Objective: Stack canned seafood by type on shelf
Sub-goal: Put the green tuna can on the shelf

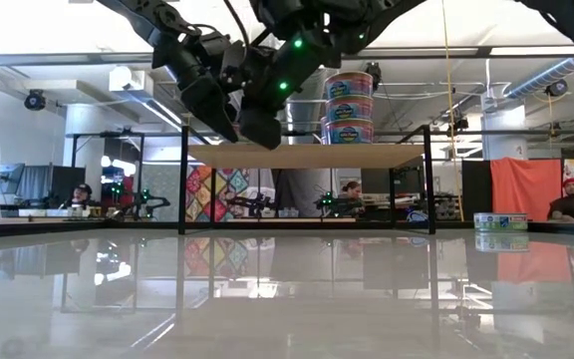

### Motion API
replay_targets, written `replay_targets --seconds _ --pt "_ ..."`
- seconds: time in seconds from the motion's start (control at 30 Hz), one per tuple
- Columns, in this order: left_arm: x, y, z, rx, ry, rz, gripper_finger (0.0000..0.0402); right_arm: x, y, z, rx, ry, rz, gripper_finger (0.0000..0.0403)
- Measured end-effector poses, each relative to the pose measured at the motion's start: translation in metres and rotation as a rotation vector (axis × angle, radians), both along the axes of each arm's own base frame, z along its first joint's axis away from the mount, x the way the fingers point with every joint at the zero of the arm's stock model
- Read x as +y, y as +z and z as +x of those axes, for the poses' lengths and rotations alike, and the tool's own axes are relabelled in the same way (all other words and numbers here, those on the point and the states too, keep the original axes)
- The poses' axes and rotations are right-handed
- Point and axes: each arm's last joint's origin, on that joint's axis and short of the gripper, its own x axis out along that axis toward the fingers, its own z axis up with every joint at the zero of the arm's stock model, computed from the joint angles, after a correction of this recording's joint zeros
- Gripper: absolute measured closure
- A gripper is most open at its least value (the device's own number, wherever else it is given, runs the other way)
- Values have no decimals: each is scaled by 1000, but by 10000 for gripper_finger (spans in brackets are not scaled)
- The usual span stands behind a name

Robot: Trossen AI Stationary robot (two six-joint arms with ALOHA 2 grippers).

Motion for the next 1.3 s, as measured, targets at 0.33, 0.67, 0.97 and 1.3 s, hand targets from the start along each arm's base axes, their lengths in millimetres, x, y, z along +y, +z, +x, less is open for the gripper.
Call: replay_targets --seconds 0.33,0.67,0.97,1.3 --pt "0 1 1 -11 -1 -5 2 -5 11 -3 -42 -36 -24 390" --pt "0 1 1 -8 11 0 2 -9 4 -4 1 5 14 390" --pt "1 2 1 12 94 5 2 -10 0 -6 48 -2 34 390" --pt "1 2 0 27 110 -8 2 -11 -3 -8 62 -13 59 390"
